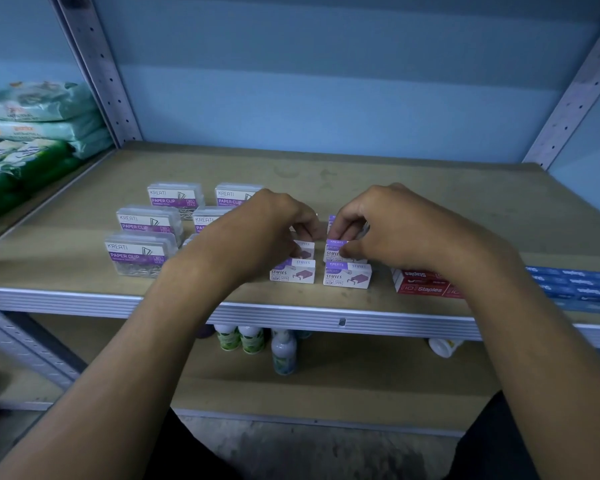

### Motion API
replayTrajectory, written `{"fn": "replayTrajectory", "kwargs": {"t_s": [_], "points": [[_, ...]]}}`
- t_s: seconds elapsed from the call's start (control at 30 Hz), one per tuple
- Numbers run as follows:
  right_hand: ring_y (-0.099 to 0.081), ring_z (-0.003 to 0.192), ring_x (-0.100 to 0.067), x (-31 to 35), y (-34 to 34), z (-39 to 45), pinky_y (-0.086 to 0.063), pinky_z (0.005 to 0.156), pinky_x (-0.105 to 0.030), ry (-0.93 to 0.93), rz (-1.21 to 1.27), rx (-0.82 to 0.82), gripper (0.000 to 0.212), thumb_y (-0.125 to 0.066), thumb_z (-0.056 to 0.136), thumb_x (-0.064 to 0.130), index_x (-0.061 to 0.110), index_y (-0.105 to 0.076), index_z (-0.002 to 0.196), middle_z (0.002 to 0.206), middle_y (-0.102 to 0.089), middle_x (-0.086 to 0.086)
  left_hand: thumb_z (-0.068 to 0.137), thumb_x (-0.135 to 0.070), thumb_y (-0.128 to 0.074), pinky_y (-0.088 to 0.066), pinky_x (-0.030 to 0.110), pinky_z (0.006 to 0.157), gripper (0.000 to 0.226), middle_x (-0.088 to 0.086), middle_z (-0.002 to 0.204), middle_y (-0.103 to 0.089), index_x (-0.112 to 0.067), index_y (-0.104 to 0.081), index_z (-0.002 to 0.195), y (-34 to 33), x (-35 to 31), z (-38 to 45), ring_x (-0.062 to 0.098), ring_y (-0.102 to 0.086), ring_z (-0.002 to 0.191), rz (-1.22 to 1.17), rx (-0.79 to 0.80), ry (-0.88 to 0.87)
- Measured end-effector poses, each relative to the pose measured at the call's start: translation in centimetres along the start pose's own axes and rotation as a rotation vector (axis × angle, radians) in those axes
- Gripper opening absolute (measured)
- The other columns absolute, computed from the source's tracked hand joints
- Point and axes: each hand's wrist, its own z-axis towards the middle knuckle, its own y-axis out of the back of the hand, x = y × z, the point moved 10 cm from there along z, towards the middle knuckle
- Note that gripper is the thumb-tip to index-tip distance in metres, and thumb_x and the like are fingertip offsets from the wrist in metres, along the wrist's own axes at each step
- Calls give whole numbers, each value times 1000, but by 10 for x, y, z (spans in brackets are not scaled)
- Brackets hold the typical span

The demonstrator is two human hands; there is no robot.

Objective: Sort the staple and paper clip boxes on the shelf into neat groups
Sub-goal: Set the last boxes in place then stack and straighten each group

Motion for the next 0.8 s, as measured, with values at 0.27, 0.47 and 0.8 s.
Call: {"fn": "replayTrajectory", "kwargs": {"t_s": [0.27, 0.47, 0.8], "points": [[-69, 83, -3, 5, -2, -4, -59, 82, -34, 7, -50, 35, 21, -70, 86, 16, 34, -79, 93, 88, -75, 15, 86, 3, -61, -39, -1, 58, 39, -8, 99, -70, -25, -72, 110, 4, -6, -12, -3, -58, 73, -9, 16, -13], [-69, 86, -9, 5, -7, -5, -59, 82, -38, -5, -106, 73, 25, -63, 88, 17, 35, -79, 94, 93, -74, 13, 87, 7, -55, -40, 1, 53, 44, -9, 102, -70, -28, -71, 111, 0, -1, -12, -11, -58, 67, -33, 38, 21], [-63, 96, -6, 10, -15, -15, -53, 90, -34, -48, -154, 226, 37, -73, 83, 57, 38, -71, 115, 105, -70, 16, 87, -34, -67, -45, 19, 79, 27, -19, 110, -67, -35, -66, 115, -4, -5, -16, 2, -59, 92, 0, 80, 7]]}}
